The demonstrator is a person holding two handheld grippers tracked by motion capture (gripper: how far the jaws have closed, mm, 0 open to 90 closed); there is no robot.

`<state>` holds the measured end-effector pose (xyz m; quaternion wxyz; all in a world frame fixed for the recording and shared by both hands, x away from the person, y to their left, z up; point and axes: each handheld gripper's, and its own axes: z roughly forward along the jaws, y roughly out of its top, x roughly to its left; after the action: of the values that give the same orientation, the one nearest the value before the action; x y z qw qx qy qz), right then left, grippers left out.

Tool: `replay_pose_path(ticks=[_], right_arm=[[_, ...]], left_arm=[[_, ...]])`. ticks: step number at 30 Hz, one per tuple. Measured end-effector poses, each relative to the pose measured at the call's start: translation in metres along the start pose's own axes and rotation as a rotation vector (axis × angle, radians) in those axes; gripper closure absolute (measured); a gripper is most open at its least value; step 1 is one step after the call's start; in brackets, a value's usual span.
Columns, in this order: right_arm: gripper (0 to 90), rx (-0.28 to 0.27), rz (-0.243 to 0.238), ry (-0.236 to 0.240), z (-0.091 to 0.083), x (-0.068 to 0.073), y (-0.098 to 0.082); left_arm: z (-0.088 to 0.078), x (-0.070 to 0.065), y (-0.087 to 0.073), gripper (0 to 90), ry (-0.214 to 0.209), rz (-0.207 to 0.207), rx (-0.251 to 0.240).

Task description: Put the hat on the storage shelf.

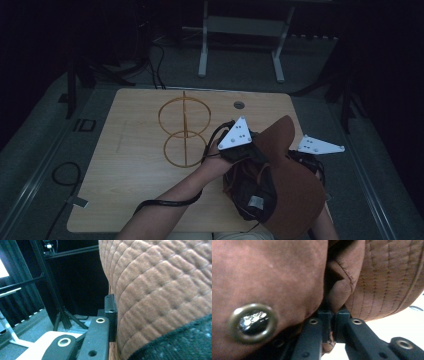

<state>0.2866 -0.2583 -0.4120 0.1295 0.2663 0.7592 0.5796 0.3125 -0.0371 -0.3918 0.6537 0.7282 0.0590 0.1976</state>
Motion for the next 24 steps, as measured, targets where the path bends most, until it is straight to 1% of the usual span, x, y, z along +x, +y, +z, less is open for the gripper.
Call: replay_pose_path(ticks=[1, 3, 4, 5, 6, 7, 8, 10, 12, 15, 16, 17, 18, 19, 20, 22, 23, 24], right_arm=[[88.2, 0.002, 0.000, 0.003, 0.000, 0.001, 0.001], [88.5, 0.013, 0.002, 0.008, 0.000, 0.001, 0.002], [88.6, 0.012, -0.006, 0.009, 0.000, 0.002, 0.002], [88.7, 0.016, -0.013, 0.003, 0.000, 0.003, 0.002], [88.7, 0.015, -0.008, 0.007, 0.000, 0.003, 0.002], [88.8, 0.009, -0.009, 0.011, -0.001, 0.004, 0.002], [88.9, 0.005, -0.007, 0.011, -0.001, 0.004, 0.003], [88.9, -0.008, 0.000, 0.022, -0.004, 0.004, 0.004], [88.9, -0.015, -0.002, 0.027, -0.006, 0.004, 0.007], [88.9, -0.036, 0.004, 0.041, -0.011, 0.003, 0.011], [88.9, -0.045, 0.009, 0.043, -0.013, 0.002, 0.012], [88.9, -0.054, 0.012, 0.048, -0.014, 0.002, 0.013], [88.9, -0.063, 0.015, 0.048, -0.016, 0.001, 0.015], [88.9, -0.071, 0.019, 0.051, -0.018, 0.001, 0.016], [88.9, -0.082, 0.009, 0.042, -0.021, 0.001, 0.017], [88.9, -0.094, 0.001, 0.041, -0.025, 0.001, 0.020], [88.9, -0.104, -0.002, 0.034, -0.027, 0.001, 0.022], [88.9, -0.108, -0.002, 0.031, -0.028, 0.000, 0.023]], left_arm=[[-0.001, 0.000, 0.000, 87.0, -0.002, 0.005, 0.000], [-0.002, 0.001, 0.000, 86.9, -0.009, -0.002, 0.001], [-0.003, 0.002, 0.000, 86.7, -0.013, 0.000, 0.000], [-0.003, 0.002, 0.000, 85.9, -0.013, -0.004, 0.002], [-0.004, 0.003, 0.000, 85.0, -0.014, -0.015, 0.002], [-0.005, 0.005, 0.001, 82.2, -0.009, -0.026, 0.005], [-0.006, 0.006, 0.002, 77.5, -0.004, -0.029, 0.016], [-0.009, 0.007, 0.003, 74.5, 0.005, -0.034, 0.010], [-0.011, 0.008, 0.005, 67.9, 0.001, -0.041, 0.012], [-0.014, 0.009, 0.009, 60.0, 0.006, -0.047, 0.000], [-0.015, 0.009, 0.011, 58.3, 0.012, -0.046, 0.000], [-0.016, 0.009, 0.012, 54.7, 0.026, -0.048, 0.001], [-0.018, 0.009, 0.012, 52.1, 0.030, -0.049, 0.002], [-0.020, 0.009, 0.013, 51.5, 0.037, -0.046, 0.002], [-0.021, 0.008, 0.013, 49.9, 0.054, -0.039, 0.007], [-0.025, 0.008, 0.013, 45.7, 0.065, -0.041, 0.013], [-0.027, 0.008, 0.013, 45.3, 0.083, -0.034, 0.022], [-0.029, 0.008, 0.013, 42.7, 0.096, -0.030, 0.031]])
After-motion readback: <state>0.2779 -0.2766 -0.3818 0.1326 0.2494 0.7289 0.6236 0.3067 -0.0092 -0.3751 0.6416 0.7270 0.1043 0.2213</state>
